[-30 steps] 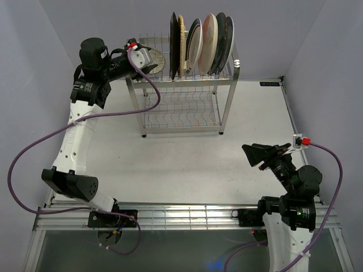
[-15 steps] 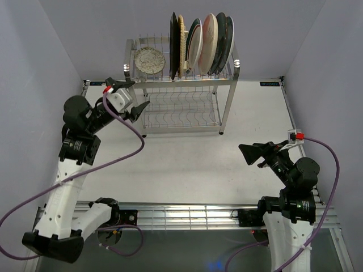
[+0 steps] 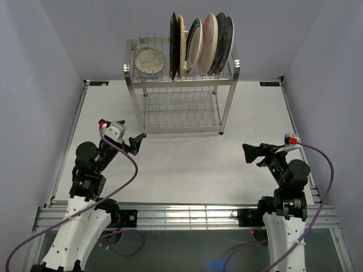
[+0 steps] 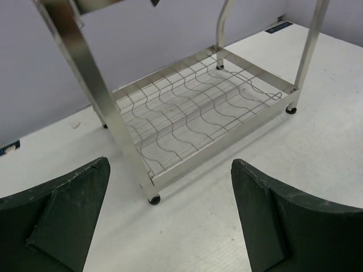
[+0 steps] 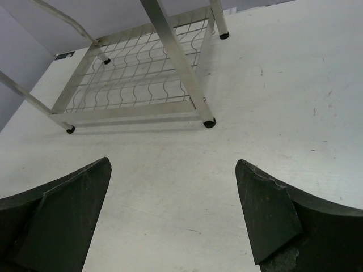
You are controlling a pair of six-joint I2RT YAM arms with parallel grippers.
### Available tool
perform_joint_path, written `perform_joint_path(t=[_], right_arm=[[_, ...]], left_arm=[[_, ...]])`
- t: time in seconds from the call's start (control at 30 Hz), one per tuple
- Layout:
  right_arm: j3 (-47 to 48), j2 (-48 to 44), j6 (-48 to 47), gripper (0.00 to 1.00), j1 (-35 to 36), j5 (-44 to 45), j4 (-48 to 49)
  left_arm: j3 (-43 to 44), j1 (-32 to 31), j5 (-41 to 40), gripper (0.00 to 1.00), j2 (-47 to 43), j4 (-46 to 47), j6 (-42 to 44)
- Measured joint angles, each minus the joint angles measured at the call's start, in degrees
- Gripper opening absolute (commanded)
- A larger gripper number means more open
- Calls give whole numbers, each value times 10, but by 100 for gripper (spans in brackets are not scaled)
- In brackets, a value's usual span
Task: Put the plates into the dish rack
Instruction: Reset both arms
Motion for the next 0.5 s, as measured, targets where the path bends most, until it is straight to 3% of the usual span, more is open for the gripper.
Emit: perform_joint_path(t=[0.27, 0.5], right_arm=[[-95, -79, -19, 95, 0, -1, 61], [-129, -86, -10, 95, 0, -19, 96]], left_arm=[[-127, 0, -115, 98, -131, 38, -70], [-227, 0, -140, 98, -154, 78, -74]])
